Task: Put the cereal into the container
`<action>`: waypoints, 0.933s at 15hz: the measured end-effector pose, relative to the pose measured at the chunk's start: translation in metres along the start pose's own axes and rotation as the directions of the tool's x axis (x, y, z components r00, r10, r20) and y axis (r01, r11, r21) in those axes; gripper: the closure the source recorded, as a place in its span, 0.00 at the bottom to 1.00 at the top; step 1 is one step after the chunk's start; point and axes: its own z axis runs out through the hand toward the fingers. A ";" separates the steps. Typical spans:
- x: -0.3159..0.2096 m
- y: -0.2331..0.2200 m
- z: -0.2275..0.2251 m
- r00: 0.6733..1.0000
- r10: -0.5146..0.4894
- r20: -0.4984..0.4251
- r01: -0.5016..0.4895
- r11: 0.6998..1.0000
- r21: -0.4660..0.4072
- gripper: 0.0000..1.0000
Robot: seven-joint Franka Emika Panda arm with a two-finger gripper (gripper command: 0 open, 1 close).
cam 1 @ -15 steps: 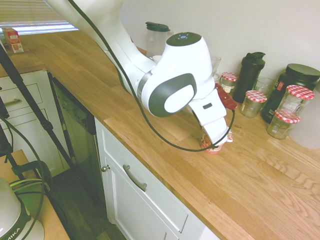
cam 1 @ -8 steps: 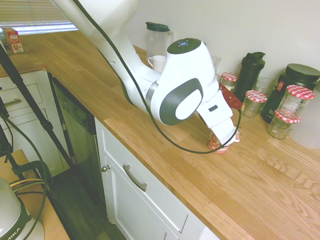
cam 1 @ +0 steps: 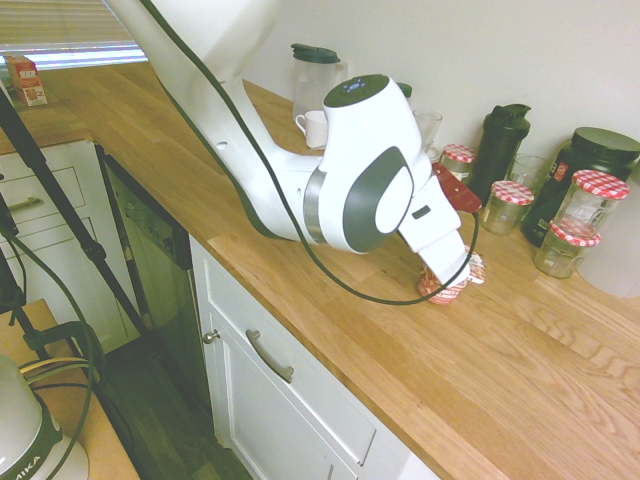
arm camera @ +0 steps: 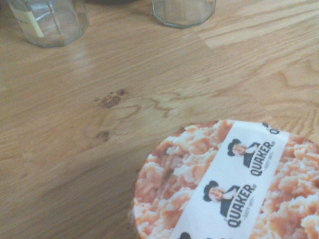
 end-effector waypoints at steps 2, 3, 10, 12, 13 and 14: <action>0.000 -0.001 -0.001 1.000 0.003 -0.006 -0.002 1.000 0.003 1.00; 0.001 -0.001 -0.001 1.000 0.006 -0.009 -0.006 1.000 0.004 1.00; 0.002 -0.032 -0.074 0.997 0.004 -0.081 0.005 0.994 0.113 1.00; -0.021 -0.062 -0.116 0.993 -0.028 -0.114 0.042 0.992 0.118 1.00; -0.041 -0.078 -0.132 0.991 -0.049 -0.124 0.063 0.991 0.115 1.00; -0.060 -0.095 -0.142 0.989 -0.070 -0.131 0.085 0.990 0.109 1.00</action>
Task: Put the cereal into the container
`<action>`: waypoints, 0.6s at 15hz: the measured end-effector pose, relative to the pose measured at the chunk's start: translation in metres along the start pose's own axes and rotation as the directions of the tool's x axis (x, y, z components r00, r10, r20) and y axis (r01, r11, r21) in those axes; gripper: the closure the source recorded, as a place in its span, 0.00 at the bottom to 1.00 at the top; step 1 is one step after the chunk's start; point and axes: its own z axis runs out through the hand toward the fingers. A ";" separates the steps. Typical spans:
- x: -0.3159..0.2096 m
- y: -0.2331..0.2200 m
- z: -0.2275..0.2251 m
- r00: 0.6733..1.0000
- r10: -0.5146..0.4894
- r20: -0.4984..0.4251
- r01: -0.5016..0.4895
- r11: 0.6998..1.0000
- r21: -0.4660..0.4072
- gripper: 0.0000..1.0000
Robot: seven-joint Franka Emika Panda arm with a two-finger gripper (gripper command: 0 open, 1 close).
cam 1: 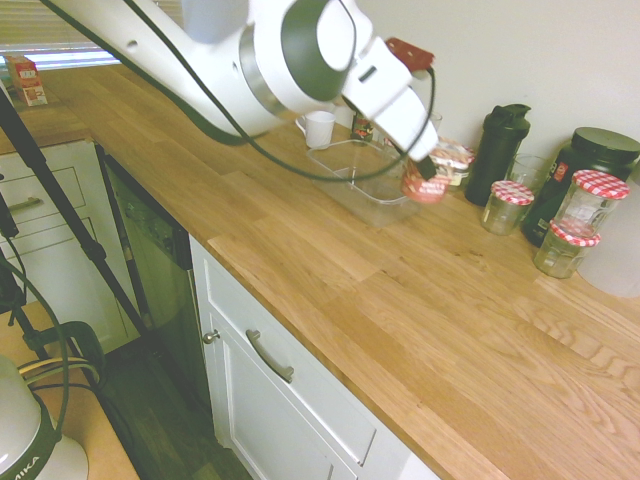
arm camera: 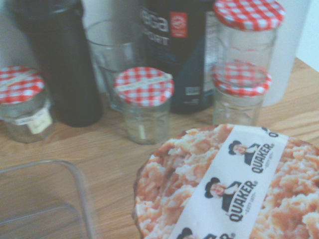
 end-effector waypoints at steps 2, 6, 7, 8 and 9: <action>-0.030 -0.034 -0.004 0.999 -0.038 -0.006 0.038 0.999 -0.009 1.00; -0.058 -0.077 0.042 0.997 -0.078 0.005 0.078 0.996 -0.032 1.00; -0.063 -0.086 0.055 0.996 -0.089 0.007 0.089 0.995 -0.039 1.00; -0.071 -0.095 0.065 0.995 -0.103 0.008 0.103 0.994 -0.043 1.00; -0.083 -0.104 0.070 0.993 -0.116 0.008 0.116 0.992 -0.047 1.00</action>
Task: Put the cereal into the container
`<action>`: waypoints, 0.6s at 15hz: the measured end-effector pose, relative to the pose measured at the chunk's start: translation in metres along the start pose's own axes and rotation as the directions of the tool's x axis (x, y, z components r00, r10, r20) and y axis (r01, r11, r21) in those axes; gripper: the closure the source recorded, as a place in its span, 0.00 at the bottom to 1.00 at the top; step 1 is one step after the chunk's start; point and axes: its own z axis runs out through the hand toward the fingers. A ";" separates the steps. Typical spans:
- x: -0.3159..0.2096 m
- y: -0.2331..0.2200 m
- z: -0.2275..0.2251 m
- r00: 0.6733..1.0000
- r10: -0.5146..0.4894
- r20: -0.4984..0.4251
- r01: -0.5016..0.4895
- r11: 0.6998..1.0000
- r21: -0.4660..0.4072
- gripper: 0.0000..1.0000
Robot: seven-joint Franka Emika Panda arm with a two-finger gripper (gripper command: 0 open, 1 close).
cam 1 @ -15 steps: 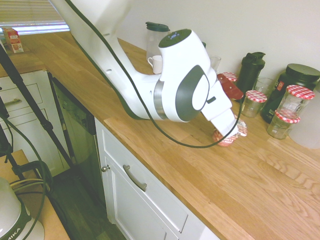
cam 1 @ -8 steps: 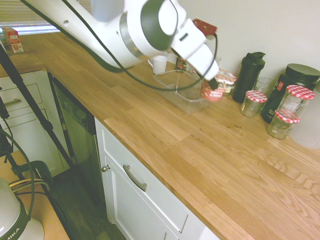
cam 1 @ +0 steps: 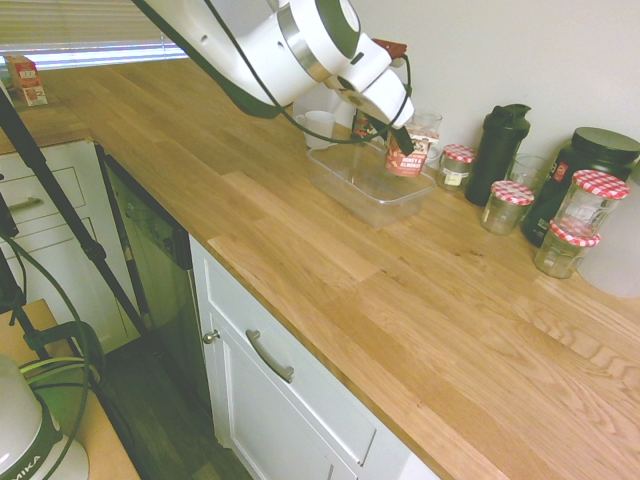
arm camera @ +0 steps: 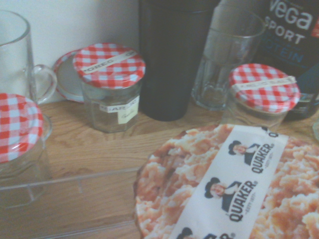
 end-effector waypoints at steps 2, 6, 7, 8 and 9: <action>-0.028 -0.017 0.001 1.000 -0.030 -0.006 0.030 1.000 -0.006 1.00; -0.061 -0.035 0.014 0.998 -0.053 0.015 0.053 0.998 -0.024 1.00; -0.063 -0.038 0.023 0.998 -0.049 0.039 0.050 0.998 -0.030 1.00; -0.065 -0.040 0.031 0.997 -0.049 0.067 0.052 0.998 -0.031 1.00; -0.067 -0.041 0.038 0.994 -0.051 0.093 0.054 0.998 -0.033 1.00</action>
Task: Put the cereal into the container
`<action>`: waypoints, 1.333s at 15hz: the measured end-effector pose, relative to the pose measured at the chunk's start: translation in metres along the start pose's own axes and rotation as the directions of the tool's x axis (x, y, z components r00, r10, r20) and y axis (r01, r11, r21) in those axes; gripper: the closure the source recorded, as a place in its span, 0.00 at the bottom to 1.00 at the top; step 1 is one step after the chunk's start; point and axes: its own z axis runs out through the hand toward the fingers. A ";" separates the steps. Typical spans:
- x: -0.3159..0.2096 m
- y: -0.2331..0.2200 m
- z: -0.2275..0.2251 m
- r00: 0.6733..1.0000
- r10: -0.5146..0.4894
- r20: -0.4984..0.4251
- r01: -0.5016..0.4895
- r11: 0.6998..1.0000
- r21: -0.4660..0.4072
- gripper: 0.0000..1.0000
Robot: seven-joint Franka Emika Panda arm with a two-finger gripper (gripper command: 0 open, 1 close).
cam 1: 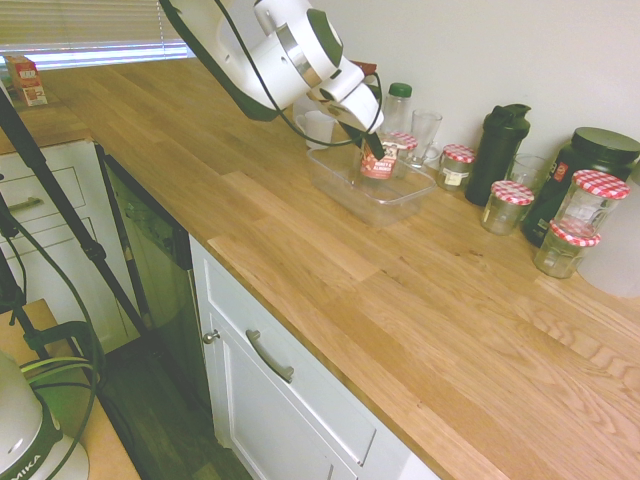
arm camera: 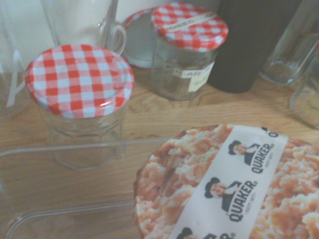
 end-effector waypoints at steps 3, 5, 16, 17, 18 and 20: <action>0.001 -0.002 0.011 0.999 -0.010 0.046 0.010 1.000 -0.010 1.00; 0.005 -0.002 0.015 0.997 -0.012 0.070 0.014 1.000 -0.022 1.00; 0.013 -0.004 0.032 0.982 -0.034 0.184 0.049 0.996 -0.076 0.00; 0.014 -0.004 0.032 0.982 -0.034 0.184 0.049 0.996 -0.079 0.00; 0.015 -0.004 0.033 0.982 -0.032 0.184 0.048 0.996 -0.081 0.00; 0.017 -0.002 0.035 0.982 -0.033 0.185 0.050 0.995 -0.085 0.00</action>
